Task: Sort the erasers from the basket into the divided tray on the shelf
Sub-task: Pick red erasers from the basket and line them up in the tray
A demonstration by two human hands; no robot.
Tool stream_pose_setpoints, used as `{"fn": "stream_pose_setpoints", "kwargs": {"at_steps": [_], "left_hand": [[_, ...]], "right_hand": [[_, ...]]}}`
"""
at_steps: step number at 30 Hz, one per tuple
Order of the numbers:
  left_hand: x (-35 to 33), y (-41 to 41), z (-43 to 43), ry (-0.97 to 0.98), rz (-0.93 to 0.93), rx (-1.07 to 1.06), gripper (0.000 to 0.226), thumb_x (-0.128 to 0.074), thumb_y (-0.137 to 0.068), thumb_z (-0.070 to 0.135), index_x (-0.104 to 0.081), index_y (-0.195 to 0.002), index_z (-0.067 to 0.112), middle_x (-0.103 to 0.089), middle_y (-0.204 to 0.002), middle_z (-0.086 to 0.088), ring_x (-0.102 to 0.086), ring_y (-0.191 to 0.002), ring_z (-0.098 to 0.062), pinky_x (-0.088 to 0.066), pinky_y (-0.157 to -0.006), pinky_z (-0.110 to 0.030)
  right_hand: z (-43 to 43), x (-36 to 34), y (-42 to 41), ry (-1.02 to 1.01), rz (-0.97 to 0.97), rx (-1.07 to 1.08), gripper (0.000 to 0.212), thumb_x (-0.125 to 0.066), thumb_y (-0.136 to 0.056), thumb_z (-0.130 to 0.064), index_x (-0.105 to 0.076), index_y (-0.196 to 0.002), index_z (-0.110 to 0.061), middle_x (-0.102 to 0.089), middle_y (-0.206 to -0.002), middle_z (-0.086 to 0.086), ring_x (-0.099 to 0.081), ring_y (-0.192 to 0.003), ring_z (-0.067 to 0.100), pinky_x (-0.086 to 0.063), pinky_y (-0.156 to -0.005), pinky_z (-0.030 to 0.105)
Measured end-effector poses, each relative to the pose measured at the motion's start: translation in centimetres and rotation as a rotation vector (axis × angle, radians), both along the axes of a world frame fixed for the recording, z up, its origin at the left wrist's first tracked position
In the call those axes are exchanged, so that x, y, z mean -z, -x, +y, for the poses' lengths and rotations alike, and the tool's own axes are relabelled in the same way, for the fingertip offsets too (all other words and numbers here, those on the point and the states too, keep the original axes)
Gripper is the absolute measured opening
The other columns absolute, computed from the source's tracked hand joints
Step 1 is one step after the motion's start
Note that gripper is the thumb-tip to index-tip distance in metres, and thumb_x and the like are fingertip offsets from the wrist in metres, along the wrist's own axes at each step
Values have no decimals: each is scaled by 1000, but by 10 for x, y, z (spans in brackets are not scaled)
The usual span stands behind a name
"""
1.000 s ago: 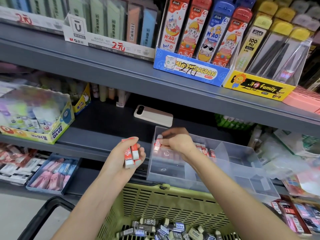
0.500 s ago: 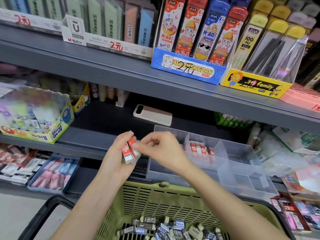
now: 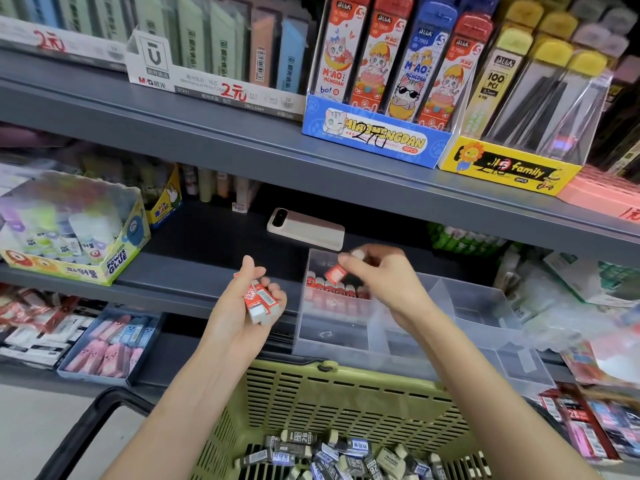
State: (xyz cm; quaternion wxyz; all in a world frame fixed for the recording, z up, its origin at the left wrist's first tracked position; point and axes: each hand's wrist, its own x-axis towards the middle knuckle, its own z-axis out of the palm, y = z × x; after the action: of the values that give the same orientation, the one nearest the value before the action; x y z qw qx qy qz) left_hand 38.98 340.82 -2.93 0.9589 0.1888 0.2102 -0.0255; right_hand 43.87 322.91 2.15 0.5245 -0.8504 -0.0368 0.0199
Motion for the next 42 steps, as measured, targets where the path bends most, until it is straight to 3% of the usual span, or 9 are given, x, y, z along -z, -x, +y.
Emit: {"fn": "stream_pose_setpoints", "kwargs": {"at_steps": [5, 10, 13, 20, 23, 27, 31, 38, 42], "left_hand": [[4, -3, 6, -21, 59, 73, 39, -58, -82, 52, -56, -78, 13, -50, -59, 2, -48, -47, -7, -43, -41, -17], [3, -3, 4, -114, 88, 94, 49, -60, -66, 62, -56, -64, 13, -49, -56, 1, -45, -44, -8, -41, -37, -18], [1, -2, 3, -107, 97, 113, 51, -58, -74, 63, -55, -62, 13, -50, -57, 0, -47, -48, -10, -44, -42, -19], [-1, 5, 5, -60, 46, 78, 11, -53, -91, 14, -53, -86, 5, -51, -78, -10, -52, -70, -20, -50, -55, -30], [-1, 5, 3, -159, 17, 65, 13, -56, -92, 18, -57, -86, 7, -54, -76, -6, -54, -69, -17, -50, -59, -30], [0, 5, 2, -322, -94, 74, 16, -63, -77, 30, -61, -83, 15, -61, -72, 1, -62, -67, -11, -55, -65, -26], [-1, 8, 2, -330, -170, 98, 20, -66, -73, 34, -64, -86, 19, -64, -73, 1, -64, -69, -9, -56, -65, -23], [-4, 14, 0, -541, -266, 185, 15, -71, -70, 26, -69, -83, 19, -67, -81, 2, -60, -66, -6, -43, -50, -17], [-5, 19, -6, -834, -309, 256, 34, -81, -67, 26, -64, -88, 5, -64, -73, 6, -52, -62, -9, -40, -51, -19]], "right_hand": [[-2, 15, -19, 339, 54, -64, 39, -66, -84, -32, -63, -72, 5, -59, -61, 12, -51, -59, 21, -43, -62, 32], [15, 19, -27, 355, 162, -120, 18, -66, -86, -21, -64, -80, -4, -70, -83, 19, -67, -78, 31, -53, -85, 45], [22, 22, -26, 528, 116, -122, 24, -70, -82, -20, -64, -101, -6, -69, -101, 14, -65, -94, 30, -50, -81, 31], [23, 19, -20, 616, 32, -109, 14, -65, -84, -12, -72, -95, -6, -71, -101, 10, -65, -93, 23, -46, -79, 23], [26, 14, -1, 467, -158, -3, 14, -65, -84, -27, -72, -84, -15, -71, -84, 0, -64, -82, 15, -48, -76, 27], [45, 9, 33, 199, -81, -271, 25, -70, -71, -49, -68, -78, -25, -66, -66, -10, -54, -59, -1, -46, -63, 22], [52, 12, 40, 174, -103, -220, 22, -78, -73, -29, -66, -89, -21, -58, -64, -13, -49, -57, -1, -45, -61, 19], [31, 11, 41, -411, 176, -65, 10, -70, -82, -8, -65, -89, -13, -69, -77, 2, -62, -66, 12, -52, -63, 21], [13, 3, 37, -689, 260, -55, 29, -70, -73, -8, -60, -100, -3, -70, -76, 10, -65, -63, 17, -55, -66, 21]]}}
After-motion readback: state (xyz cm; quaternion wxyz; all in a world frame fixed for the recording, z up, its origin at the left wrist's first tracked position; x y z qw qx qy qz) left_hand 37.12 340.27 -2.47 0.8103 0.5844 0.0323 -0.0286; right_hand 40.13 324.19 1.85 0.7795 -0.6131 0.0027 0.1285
